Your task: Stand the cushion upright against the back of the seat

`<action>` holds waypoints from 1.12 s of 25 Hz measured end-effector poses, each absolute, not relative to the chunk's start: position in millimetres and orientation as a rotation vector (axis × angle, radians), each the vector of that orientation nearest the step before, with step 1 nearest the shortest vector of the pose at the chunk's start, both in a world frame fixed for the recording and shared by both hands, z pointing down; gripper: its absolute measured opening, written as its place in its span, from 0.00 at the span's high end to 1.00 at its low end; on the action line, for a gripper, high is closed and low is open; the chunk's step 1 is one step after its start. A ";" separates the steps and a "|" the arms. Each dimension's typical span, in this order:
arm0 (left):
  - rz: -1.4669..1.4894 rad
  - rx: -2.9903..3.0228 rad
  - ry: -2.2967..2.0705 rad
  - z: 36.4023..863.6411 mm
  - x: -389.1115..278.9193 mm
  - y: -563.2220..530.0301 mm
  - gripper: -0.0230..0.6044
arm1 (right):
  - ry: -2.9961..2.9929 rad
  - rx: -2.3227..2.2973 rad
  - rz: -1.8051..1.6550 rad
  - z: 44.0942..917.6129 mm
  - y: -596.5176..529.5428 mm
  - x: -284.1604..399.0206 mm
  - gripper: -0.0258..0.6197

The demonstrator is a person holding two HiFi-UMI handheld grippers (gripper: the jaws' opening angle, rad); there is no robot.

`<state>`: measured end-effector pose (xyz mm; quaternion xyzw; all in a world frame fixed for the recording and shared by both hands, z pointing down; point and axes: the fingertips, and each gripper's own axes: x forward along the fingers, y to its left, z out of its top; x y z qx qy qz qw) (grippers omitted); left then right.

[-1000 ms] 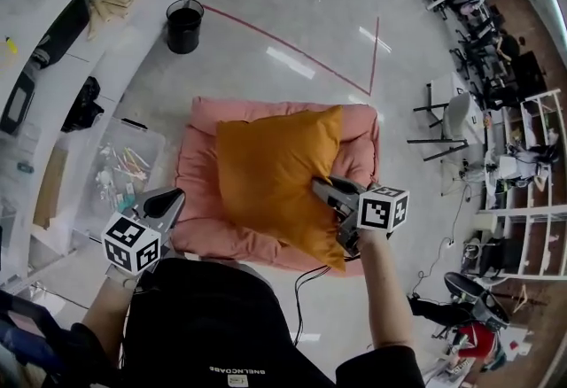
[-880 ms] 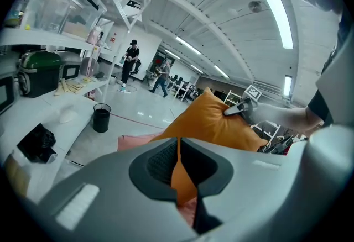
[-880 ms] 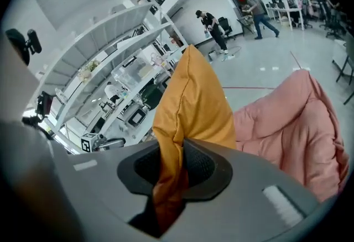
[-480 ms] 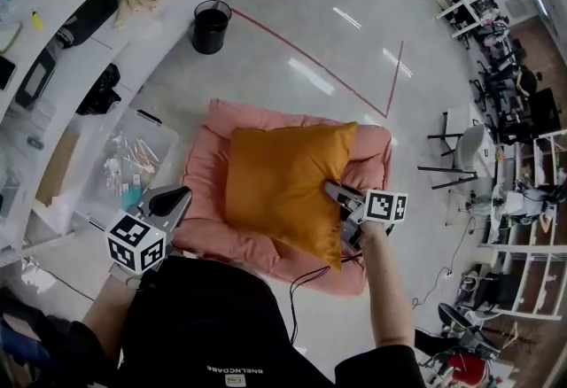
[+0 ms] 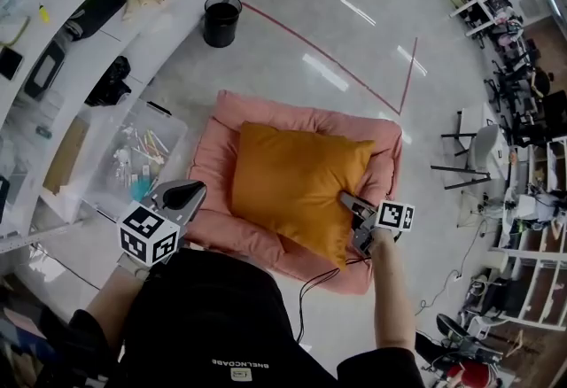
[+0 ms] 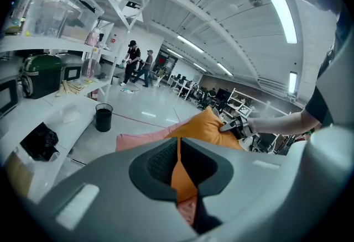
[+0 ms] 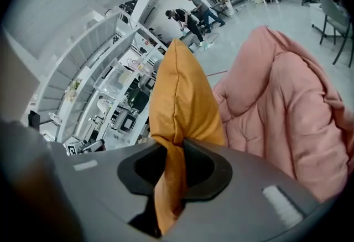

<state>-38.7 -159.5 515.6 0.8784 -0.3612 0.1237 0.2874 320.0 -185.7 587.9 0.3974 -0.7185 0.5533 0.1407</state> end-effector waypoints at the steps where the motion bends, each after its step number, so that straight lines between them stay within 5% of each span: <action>1: 0.336 2.349 -0.956 516.1 -35.2 -159.0 0.91 | -2.076 1.156 1.605 592.0 -182.3 323.1 0.83; 21: 0.401 2.360 -0.914 519.3 -14.3 -144.9 0.91 | -1.925 1.487 1.527 576.5 -175.6 475.1 0.83; 28: 0.419 2.346 -0.934 521.0 -9.0 -139.7 0.91 | -1.929 1.439 1.527 592.0 -182.2 475.8 0.82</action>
